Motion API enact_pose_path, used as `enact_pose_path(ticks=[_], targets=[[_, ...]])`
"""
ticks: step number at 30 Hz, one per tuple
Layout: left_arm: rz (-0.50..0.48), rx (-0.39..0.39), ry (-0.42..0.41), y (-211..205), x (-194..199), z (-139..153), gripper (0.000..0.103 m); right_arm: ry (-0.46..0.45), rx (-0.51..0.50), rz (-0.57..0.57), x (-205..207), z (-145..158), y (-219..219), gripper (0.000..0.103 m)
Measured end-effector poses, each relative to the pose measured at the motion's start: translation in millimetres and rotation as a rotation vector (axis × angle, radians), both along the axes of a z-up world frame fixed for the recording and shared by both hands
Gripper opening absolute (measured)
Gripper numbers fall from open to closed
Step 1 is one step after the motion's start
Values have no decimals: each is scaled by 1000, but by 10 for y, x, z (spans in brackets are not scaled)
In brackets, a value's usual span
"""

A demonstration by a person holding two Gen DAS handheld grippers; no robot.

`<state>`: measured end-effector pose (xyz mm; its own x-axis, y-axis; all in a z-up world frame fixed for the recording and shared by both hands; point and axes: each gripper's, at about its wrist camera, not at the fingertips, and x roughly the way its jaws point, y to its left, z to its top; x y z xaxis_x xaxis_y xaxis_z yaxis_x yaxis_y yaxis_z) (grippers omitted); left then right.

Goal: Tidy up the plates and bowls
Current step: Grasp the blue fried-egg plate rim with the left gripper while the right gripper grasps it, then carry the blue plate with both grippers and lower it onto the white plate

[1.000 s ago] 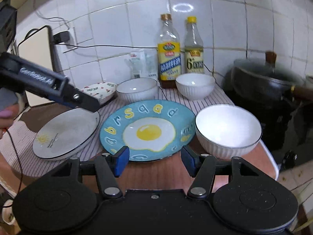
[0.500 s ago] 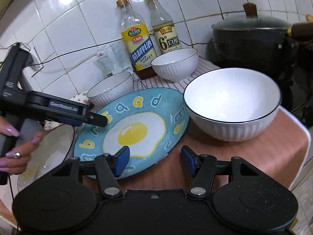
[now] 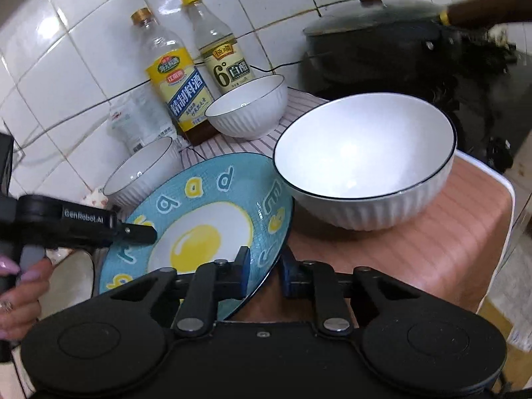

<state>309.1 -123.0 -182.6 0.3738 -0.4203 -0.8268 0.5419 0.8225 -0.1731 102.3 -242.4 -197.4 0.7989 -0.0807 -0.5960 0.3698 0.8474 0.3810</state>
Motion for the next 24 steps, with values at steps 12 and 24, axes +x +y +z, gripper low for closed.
enact_pose_path(ticks=[12, 24], targets=[[68, 3, 43, 85, -162, 202, 26, 15, 104, 30, -51, 53, -141, 19], [164, -48, 24, 613, -616, 608, 26, -12, 108, 145, -191, 423, 106, 19]])
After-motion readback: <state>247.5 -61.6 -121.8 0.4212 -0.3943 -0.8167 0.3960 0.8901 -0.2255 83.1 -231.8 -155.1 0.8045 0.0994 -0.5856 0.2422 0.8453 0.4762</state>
